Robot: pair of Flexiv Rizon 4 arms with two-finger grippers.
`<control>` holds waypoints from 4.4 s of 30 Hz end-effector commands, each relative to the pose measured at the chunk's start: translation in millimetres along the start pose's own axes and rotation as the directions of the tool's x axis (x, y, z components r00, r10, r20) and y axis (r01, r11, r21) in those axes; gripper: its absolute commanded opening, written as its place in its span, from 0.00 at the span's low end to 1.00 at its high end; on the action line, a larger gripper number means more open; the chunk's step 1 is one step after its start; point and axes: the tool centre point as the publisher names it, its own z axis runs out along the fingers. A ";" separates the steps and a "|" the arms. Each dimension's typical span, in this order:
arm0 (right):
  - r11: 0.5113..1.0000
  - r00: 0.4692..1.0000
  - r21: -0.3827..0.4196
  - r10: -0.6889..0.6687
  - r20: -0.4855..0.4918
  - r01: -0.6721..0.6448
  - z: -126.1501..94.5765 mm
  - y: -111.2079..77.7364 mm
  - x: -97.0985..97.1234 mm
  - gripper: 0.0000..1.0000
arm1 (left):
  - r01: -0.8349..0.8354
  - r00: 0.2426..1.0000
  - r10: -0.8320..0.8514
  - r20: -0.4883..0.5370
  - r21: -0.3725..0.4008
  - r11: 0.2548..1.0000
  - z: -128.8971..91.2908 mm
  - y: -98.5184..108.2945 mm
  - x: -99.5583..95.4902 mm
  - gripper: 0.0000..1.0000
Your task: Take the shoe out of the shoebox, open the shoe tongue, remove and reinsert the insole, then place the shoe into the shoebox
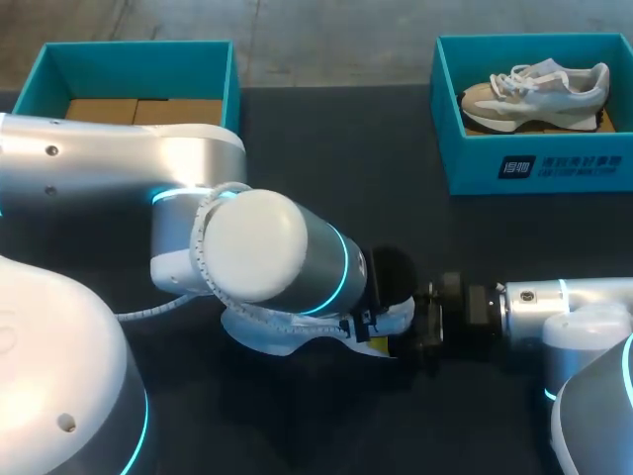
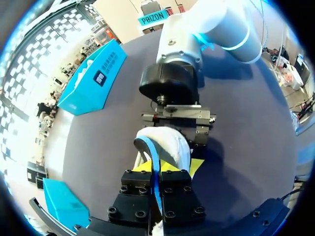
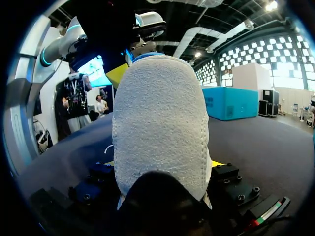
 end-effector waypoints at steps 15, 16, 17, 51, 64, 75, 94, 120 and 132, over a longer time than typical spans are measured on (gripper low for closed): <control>1.000 1.000 0.003 0.000 0.003 0.000 0.7 -0.5 1.1 0.00 | 0.012 0.988 -0.001 -0.153 0.070 0.997 -11.0 -30.8 -13.5 0.00; 1.000 1.000 0.003 0.000 0.003 0.000 0.7 -0.5 1.1 0.00 | 0.012 0.988 -0.001 -0.153 0.071 0.997 -11.4 -32.1 -14.0 0.00; 1.000 1.000 0.003 0.000 0.003 0.000 0.7 -0.5 1.1 0.00 | 0.012 0.988 -0.001 -0.153 0.071 0.997 -11.6 -33.8 -14.3 0.00; 1.000 1.000 0.003 0.000 0.003 0.000 0.7 -0.5 1.1 0.00 | 0.038 0.999 -0.037 -0.006 0.098 0.994 -18.0 -11.5 -14.1 0.65; 1.000 1.000 0.003 0.000 0.003 0.000 0.7 -0.5 1.1 0.00 | 0.038 0.997 -0.044 0.057 0.104 0.994 -2.9 -8.2 -8.5 0.56; 1.000 1.000 0.003 0.000 0.003 0.000 0.7 -0.5 1.1 0.00 | 0.057 0.994 -0.066 0.083 0.107 0.993 3.7 -8.8 -16.7 0.50; 1.000 1.000 0.003 0.000 0.003 0.000 0.7 -0.5 1.1 0.00 | 0.102 0.994 -0.105 0.013 0.144 0.984 14.7 -10.0 -27.6 0.16; 1.000 1.000 0.003 0.000 0.003 0.000 0.7 -0.5 1.1 0.00 | 0.122 0.976 -0.070 -0.205 0.254 0.959 -38.7 -56.1 -21.8 0.00; 1.000 1.000 0.003 0.000 0.003 0.000 0.7 -0.5 1.1 0.00 | 0.148 0.946 -0.070 -0.318 0.230 0.962 -71.3 -85.6 -21.8 0.00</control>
